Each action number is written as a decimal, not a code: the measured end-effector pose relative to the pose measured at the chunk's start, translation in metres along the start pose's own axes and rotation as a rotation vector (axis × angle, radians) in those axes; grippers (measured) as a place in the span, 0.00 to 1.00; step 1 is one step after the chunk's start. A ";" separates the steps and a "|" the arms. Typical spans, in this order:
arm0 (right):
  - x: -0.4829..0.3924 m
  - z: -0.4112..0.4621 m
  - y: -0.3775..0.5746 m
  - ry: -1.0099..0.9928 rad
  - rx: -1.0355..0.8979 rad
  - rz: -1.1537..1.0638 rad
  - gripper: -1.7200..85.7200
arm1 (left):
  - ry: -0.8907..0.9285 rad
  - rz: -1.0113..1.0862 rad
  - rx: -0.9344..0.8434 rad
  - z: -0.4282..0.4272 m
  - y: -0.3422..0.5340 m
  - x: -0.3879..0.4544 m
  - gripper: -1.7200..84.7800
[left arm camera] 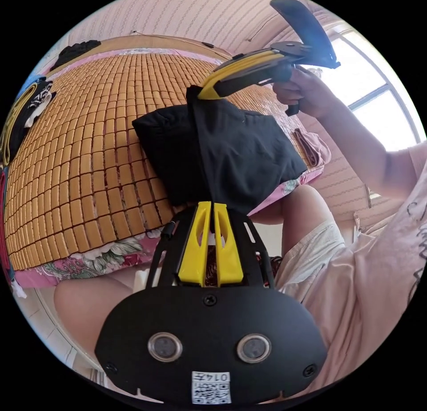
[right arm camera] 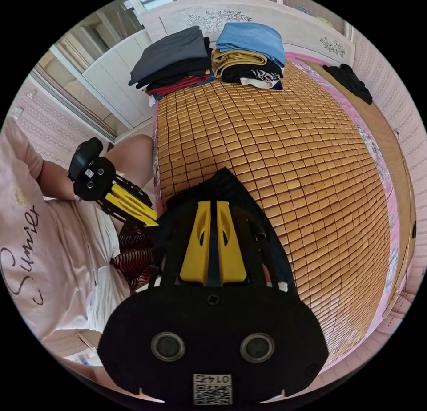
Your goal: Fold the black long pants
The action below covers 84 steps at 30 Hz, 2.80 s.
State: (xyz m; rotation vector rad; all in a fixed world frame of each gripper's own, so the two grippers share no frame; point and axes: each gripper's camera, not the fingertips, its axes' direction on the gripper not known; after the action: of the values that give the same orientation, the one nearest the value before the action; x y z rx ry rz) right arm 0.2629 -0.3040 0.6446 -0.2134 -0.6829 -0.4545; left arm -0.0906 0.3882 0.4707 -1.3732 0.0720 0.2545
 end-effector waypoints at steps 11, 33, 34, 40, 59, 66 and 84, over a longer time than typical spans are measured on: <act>0.056 -0.007 -0.064 -0.042 0.044 0.097 0.08 | -0.251 -0.052 0.104 -0.051 -0.031 0.038 0.02; 0.009 0.055 0.114 0.130 -0.138 0.652 0.01 | -0.190 0.427 -0.092 0.051 -0.274 0.263 0.01; 0.010 0.058 0.112 0.144 -0.149 0.642 0.01 | -0.226 0.443 -0.117 0.063 -0.293 0.273 0.01; 0.017 0.061 0.116 0.154 -0.169 0.629 0.01 | -0.351 0.561 -0.302 0.113 -0.348 0.315 0.01; 0.034 0.069 0.173 0.157 -0.133 0.625 0.01 | -0.394 0.643 -0.364 0.118 -0.421 0.392 0.01; 0.037 0.071 0.208 0.166 -0.081 0.651 0.01 | -0.343 0.618 -0.406 0.111 -0.448 0.394 0.01; 0.076 -0.013 0.461 0.094 0.392 1.161 0.17 | -0.075 0.564 -0.193 0.076 -0.548 0.433 0.11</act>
State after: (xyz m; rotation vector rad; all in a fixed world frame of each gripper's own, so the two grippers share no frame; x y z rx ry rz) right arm 0.5386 0.0730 0.6643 -0.1822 -0.4446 0.7717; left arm 0.4432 0.4264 0.9255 -1.5123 0.3829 0.8012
